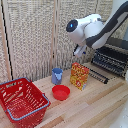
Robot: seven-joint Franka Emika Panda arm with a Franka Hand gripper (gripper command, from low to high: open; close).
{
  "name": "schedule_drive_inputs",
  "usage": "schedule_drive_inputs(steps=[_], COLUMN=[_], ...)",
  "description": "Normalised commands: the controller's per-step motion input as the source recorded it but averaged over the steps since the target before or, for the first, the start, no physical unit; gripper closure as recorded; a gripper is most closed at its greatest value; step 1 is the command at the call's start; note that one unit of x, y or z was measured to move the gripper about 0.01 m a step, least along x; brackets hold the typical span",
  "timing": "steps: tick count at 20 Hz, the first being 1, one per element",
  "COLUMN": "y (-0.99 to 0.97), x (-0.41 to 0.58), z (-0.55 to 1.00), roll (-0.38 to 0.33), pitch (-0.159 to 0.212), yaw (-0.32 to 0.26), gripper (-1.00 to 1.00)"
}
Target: Kindly position your hand close to the oven tray's handle. Softly yet firmly grasp the handle using your hand. Slowly and with caution, draw the tray out until it is fully stretched out.
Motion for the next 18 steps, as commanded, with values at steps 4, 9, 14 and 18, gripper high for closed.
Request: schedule_drive_inputs(steps=[4,9,14,18], y=[-0.57,-0.52,-0.46,-0.57], x=[0.0,0.0,-0.005,0.0], z=[-0.2,-0.41,-0.25,-0.1], roll=[-0.183,-0.061,-0.043,-0.003], pitch=[-0.013,0.0,-0.024,-0.038], yaw=[0.141,0.142,0.011,-0.136], gripper=[-1.0,-1.0,-1.0,-1.0])
